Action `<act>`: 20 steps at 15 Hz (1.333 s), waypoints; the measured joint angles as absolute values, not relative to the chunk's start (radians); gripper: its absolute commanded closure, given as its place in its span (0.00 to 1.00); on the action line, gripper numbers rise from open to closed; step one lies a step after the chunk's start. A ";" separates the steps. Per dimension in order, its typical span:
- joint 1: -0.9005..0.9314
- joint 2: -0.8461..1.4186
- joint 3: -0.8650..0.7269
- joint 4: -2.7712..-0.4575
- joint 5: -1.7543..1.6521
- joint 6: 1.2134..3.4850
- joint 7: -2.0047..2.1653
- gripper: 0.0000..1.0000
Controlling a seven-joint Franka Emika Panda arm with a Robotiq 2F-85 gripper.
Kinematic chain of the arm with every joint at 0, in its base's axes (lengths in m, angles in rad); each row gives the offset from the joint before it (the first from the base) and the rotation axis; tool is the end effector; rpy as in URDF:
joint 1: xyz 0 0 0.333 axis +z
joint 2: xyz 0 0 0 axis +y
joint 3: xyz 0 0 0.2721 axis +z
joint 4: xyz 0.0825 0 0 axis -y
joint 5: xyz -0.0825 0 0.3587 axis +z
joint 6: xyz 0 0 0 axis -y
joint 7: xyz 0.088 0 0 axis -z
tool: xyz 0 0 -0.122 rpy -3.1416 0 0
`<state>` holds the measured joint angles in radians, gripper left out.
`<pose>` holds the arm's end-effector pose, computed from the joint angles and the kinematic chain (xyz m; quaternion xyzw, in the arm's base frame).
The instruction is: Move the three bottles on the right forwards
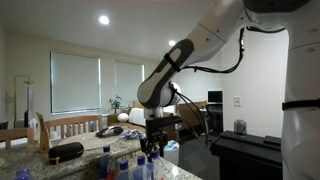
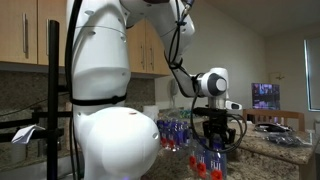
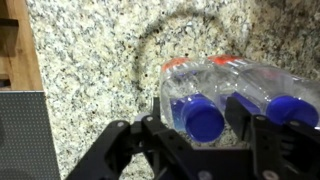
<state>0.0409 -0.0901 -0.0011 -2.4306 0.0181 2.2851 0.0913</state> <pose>0.4534 0.0187 0.2944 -0.9991 0.0318 0.0281 0.0049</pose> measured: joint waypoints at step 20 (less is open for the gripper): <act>0.039 -0.347 0.010 -2.274 -0.036 1.861 0.144 0.00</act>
<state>0.0390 -0.3466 0.0097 -2.2741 -0.0357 1.8613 0.1443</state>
